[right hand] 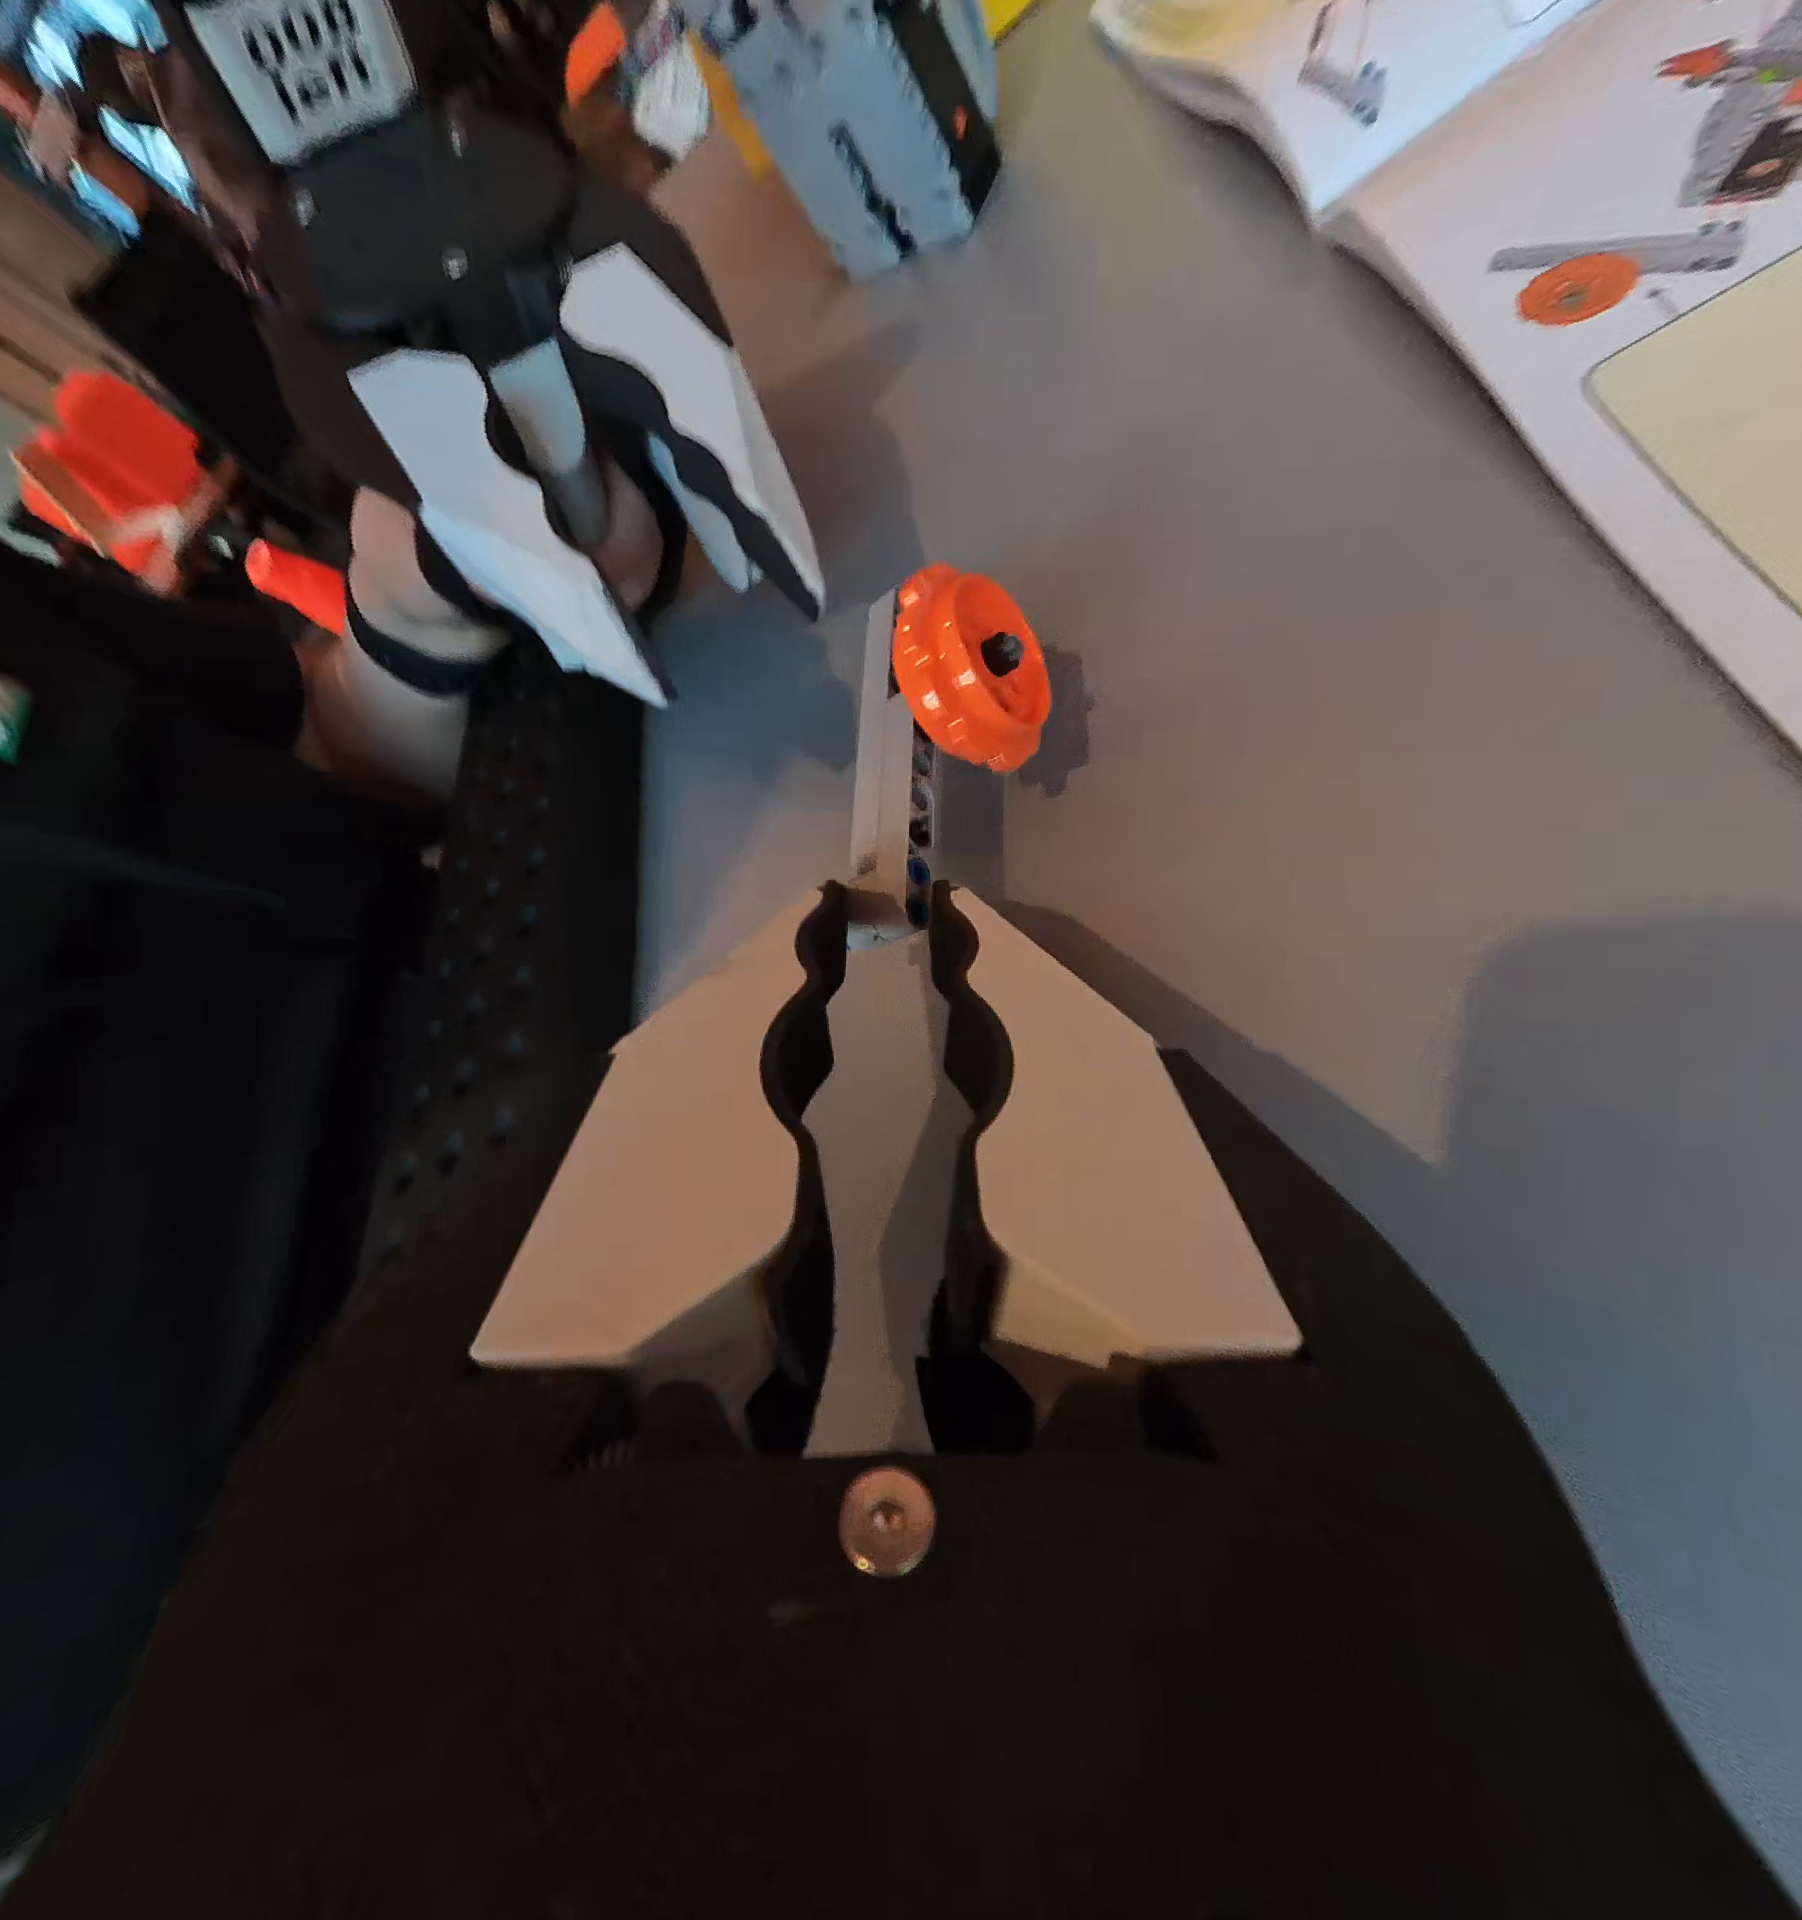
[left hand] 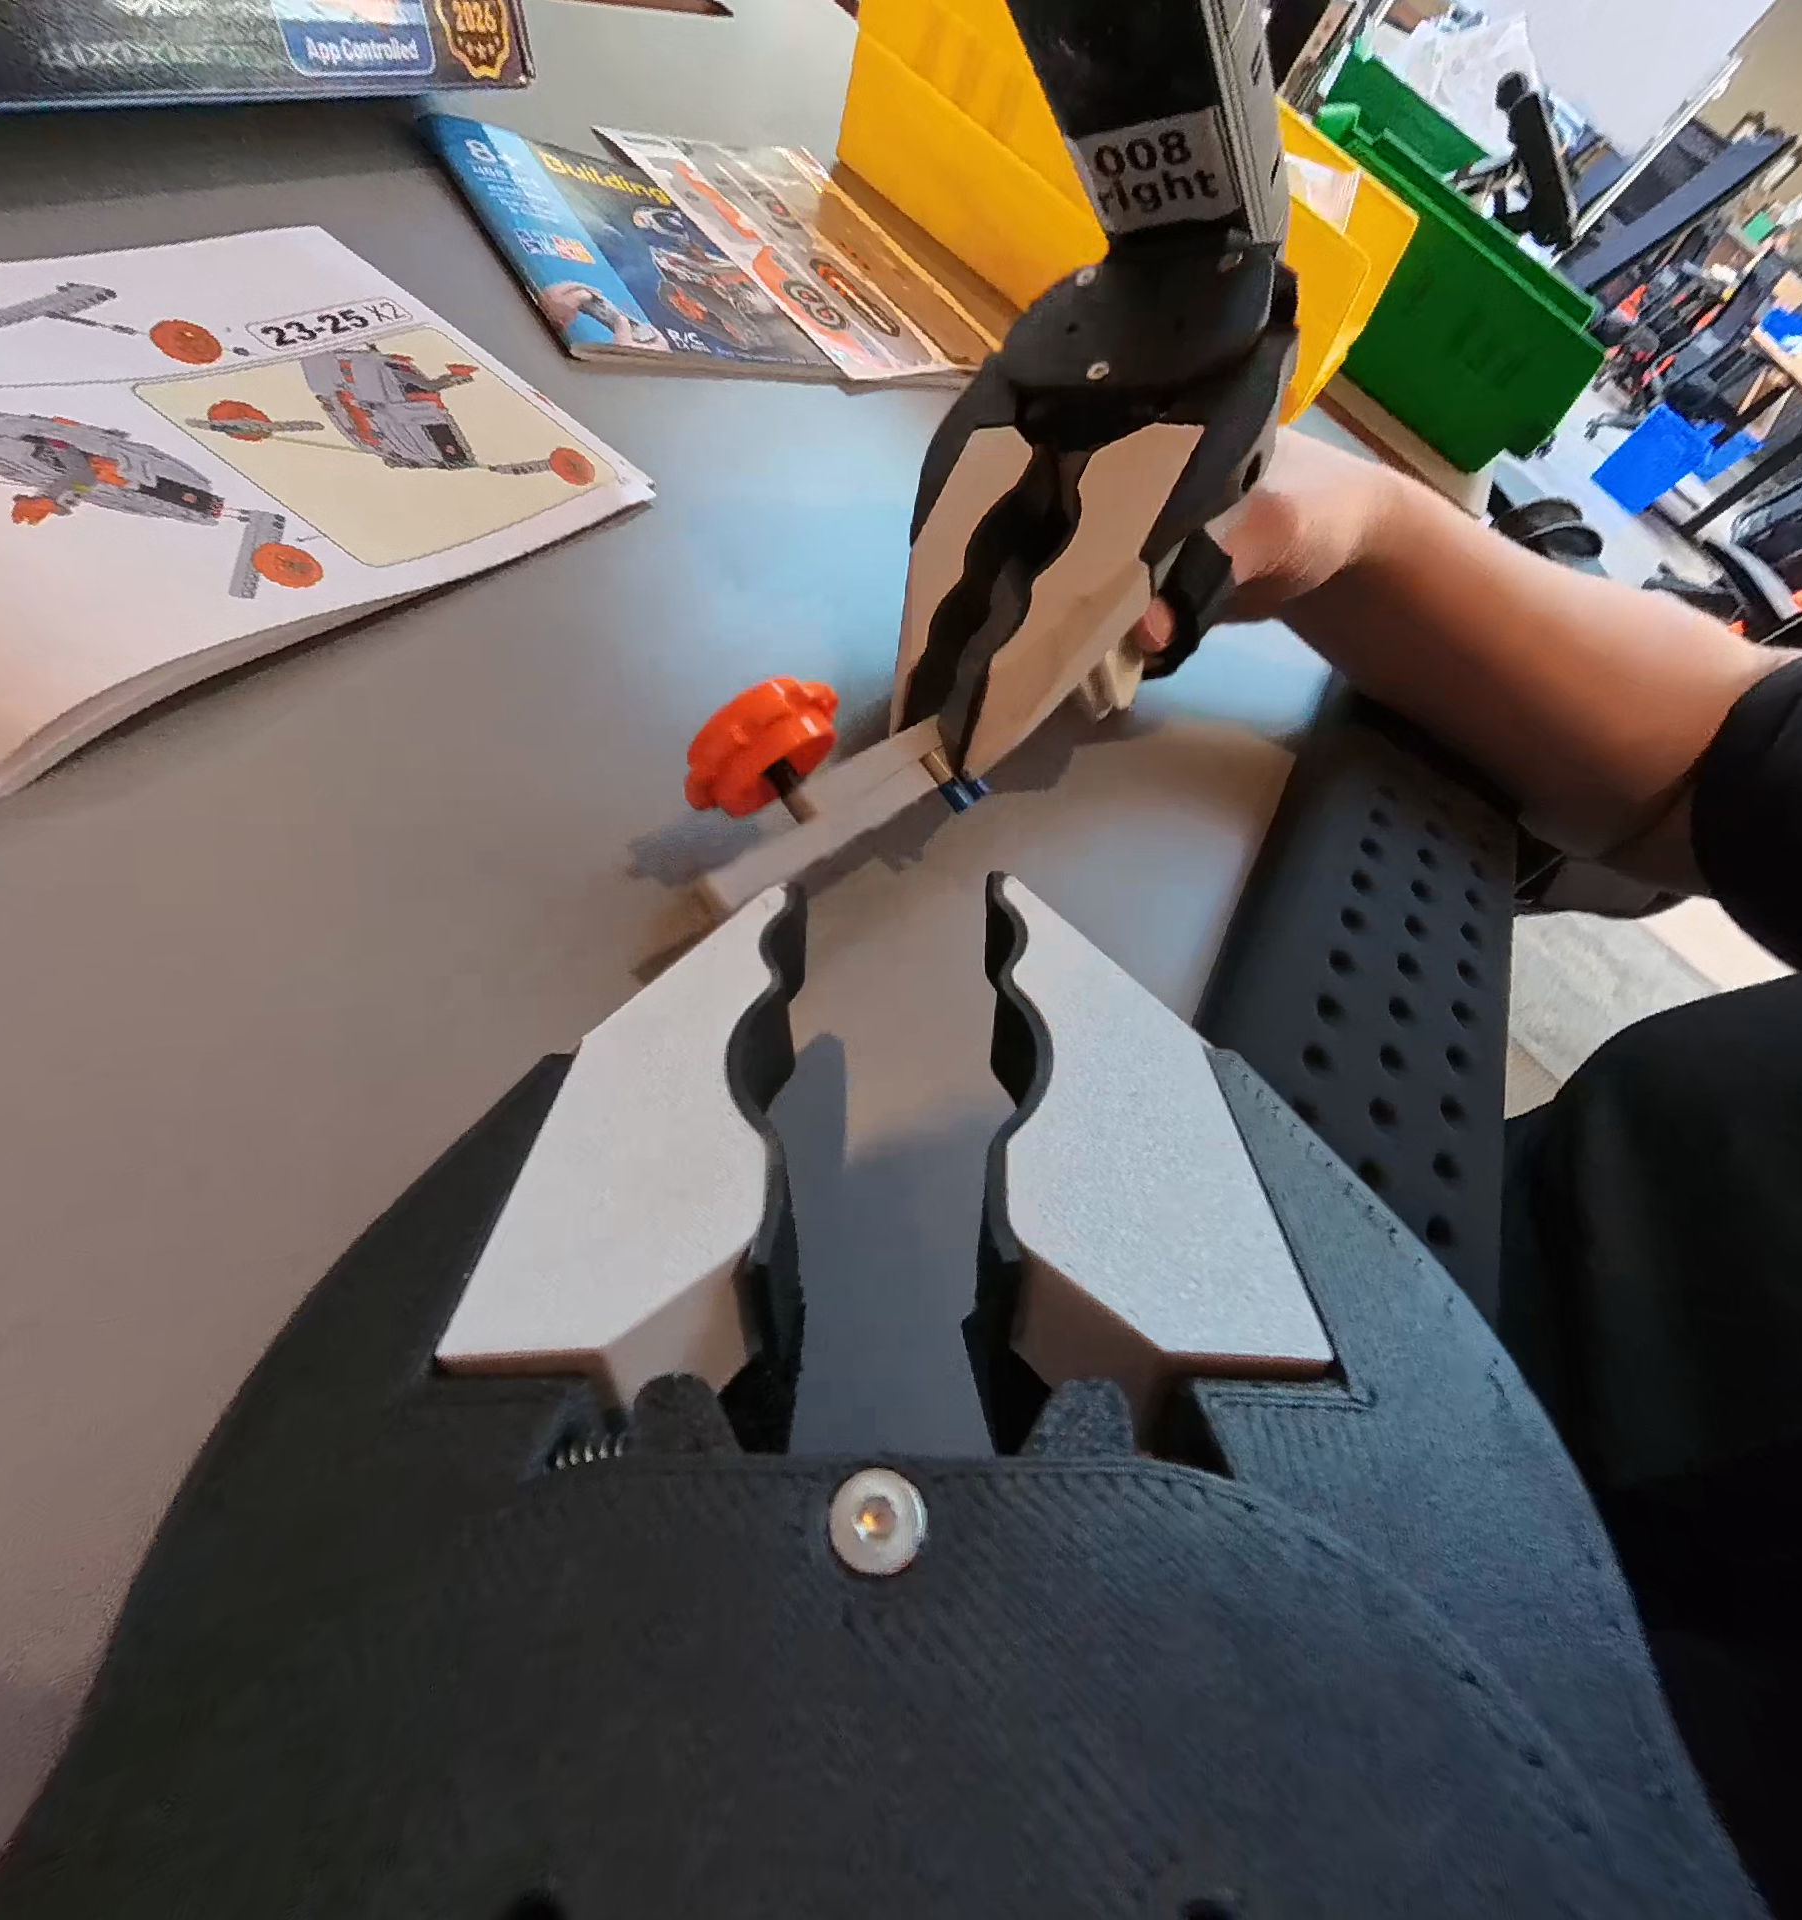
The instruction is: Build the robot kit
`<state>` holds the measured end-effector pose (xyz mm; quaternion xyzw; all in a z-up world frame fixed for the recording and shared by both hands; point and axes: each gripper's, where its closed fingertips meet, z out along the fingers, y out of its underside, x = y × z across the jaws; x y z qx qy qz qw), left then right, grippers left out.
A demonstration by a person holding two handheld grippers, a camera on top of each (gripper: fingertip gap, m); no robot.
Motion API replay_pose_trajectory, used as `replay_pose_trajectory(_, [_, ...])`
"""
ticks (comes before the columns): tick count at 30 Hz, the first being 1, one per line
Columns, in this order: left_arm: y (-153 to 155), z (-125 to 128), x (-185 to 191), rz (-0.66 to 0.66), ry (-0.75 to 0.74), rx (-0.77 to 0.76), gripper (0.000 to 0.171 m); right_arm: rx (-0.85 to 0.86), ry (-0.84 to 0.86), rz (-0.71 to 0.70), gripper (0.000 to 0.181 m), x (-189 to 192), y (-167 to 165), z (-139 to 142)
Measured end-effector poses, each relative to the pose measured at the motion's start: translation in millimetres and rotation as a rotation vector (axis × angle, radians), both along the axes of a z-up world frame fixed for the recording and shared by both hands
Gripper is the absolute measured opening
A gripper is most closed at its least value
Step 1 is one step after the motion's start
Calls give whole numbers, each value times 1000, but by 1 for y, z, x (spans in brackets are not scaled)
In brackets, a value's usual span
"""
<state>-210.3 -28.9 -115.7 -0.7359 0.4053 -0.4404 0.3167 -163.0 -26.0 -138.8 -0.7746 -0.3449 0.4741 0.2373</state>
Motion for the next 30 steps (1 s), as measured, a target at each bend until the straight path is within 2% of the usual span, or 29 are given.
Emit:
replay_pose_trajectory(9, [2, 8, 1, 7, -60, -25, 27, -82, 345, -282, 14, -3, 36, 45])
replay_pose_trajectory(12, [1, 20, 4, -2, -137, -54, 27, -145, 455, -348, 14, -7, 39, 55])
replay_pose_trajectory(14, [2, 31, 5, -5, -226, -127, 26, -215, 528, -395, 14, -9, 41, 57])
replay_pose_trajectory(17, [15, 38, -4, 57, -283, -161, 25, -278, 528, -342, 14, -19, 31, 52])
replay_pose_trajectory(22, [30, 39, -15, 163, -269, -76, 37, -114, 384, -151, 14, -22, 17, 50])
replay_pose_trajectory(27, [24, 36, -12, 119, -306, -173, 40, 7, 251, -47, 14, -10, 6, 40])
replay_pose_trajectory(30, [15, 37, -9, 56, -334, -233, 29, 35, 267, -1, 14, -11, 0, 46])
